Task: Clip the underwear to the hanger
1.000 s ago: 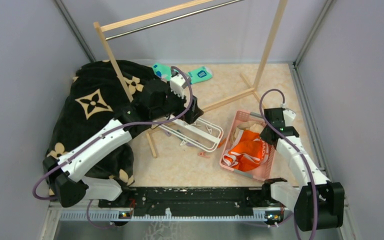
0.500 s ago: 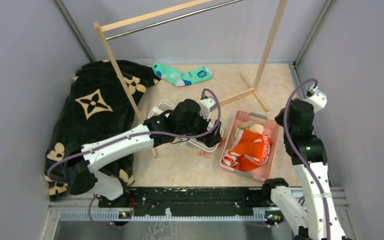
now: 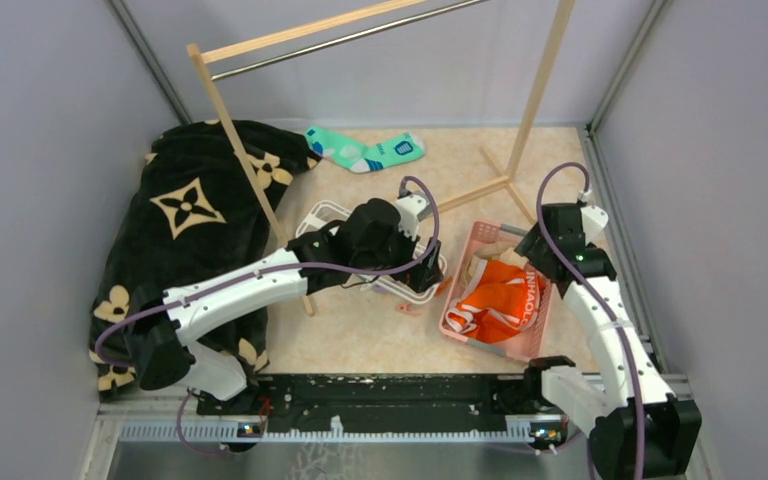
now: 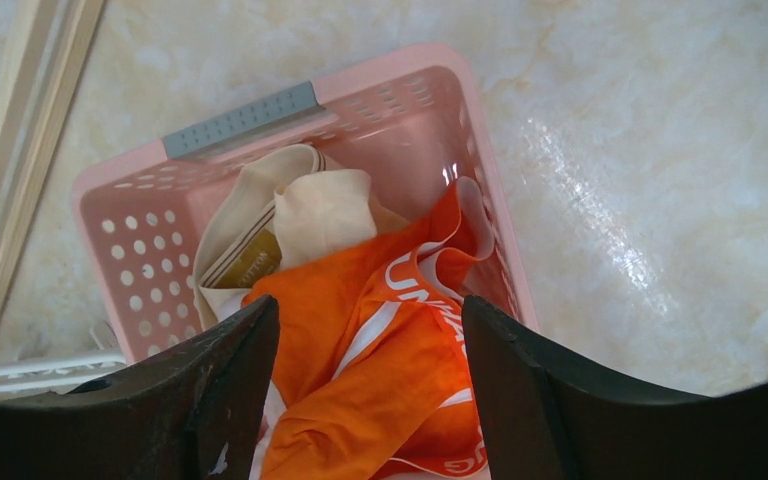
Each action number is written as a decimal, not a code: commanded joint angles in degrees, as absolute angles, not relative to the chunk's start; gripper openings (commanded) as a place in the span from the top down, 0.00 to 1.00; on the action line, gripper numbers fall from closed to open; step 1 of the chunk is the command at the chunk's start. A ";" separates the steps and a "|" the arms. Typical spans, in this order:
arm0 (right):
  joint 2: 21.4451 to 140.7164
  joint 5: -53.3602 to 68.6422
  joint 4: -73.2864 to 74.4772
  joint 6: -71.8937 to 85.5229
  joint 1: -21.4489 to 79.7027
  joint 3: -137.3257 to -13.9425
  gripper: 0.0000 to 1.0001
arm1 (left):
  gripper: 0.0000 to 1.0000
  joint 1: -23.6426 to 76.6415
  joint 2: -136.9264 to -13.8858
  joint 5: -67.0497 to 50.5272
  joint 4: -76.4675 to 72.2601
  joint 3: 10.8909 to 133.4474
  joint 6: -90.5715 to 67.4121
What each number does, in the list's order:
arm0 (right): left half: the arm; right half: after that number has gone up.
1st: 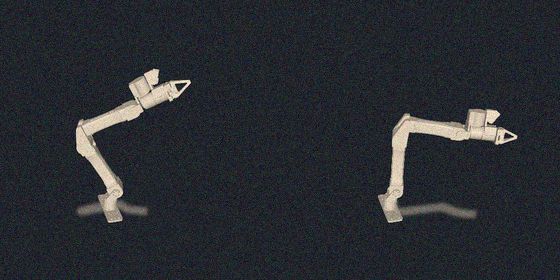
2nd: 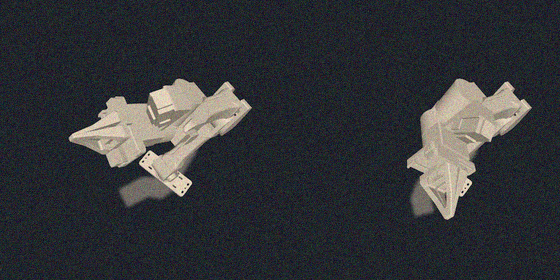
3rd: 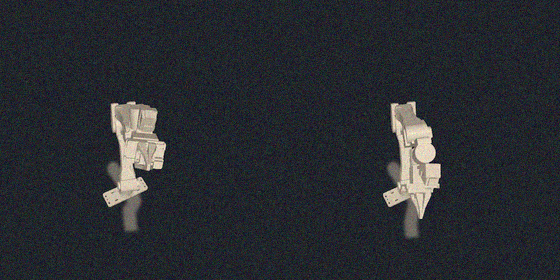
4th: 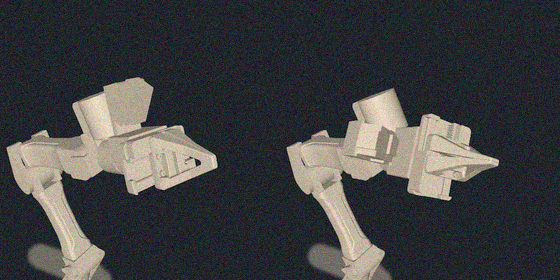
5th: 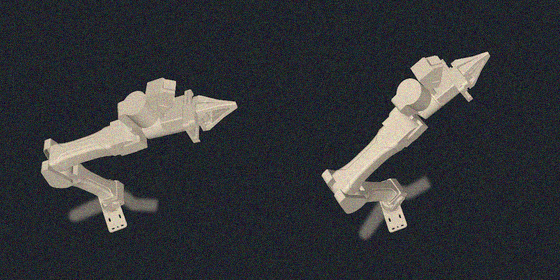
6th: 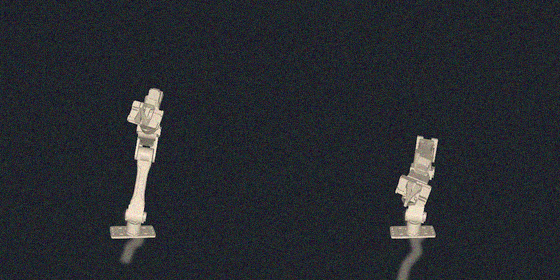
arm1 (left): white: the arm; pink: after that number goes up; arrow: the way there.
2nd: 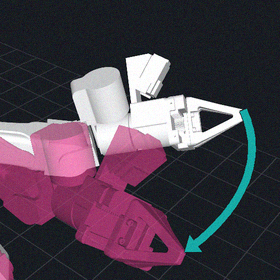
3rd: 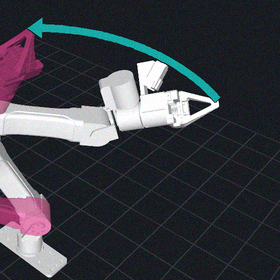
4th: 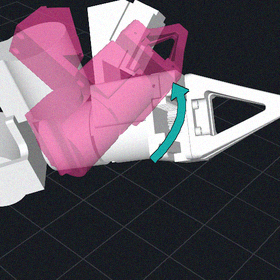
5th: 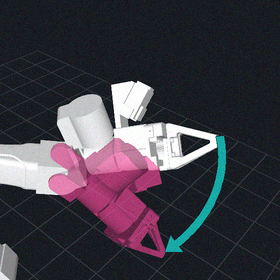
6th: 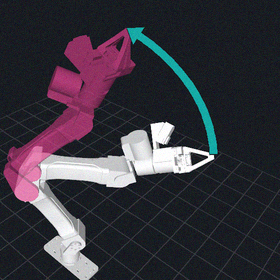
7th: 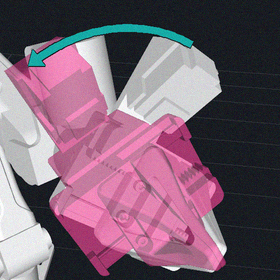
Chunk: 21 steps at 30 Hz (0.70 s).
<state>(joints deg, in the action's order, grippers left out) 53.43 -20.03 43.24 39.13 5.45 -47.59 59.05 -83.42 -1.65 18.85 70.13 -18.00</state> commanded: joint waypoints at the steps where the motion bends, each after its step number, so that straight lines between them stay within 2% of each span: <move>1: 56.03 -18.31 40.38 40.77 4.92 -46.76 0.32 | 0.00 59.15 -82.44 -1.44 17.55 69.34 -17.90; 12: 61.30 -20.65 36.33 37.28 4.64 -42.15 0.34 | 0.00 59.15 -82.52 -1.56 17.36 69.17 -17.37; 21: 63.92 -21.48 33.13 35.26 4.35 -39.96 0.40 | 0.00 59.15 -83.08 -2.11 17.22 69.23 -17.36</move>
<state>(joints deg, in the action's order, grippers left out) 63.20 -19.44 37.04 37.01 4.99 -40.01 59.05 -83.42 -1.69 18.39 69.58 -17.96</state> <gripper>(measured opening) 0.610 0.996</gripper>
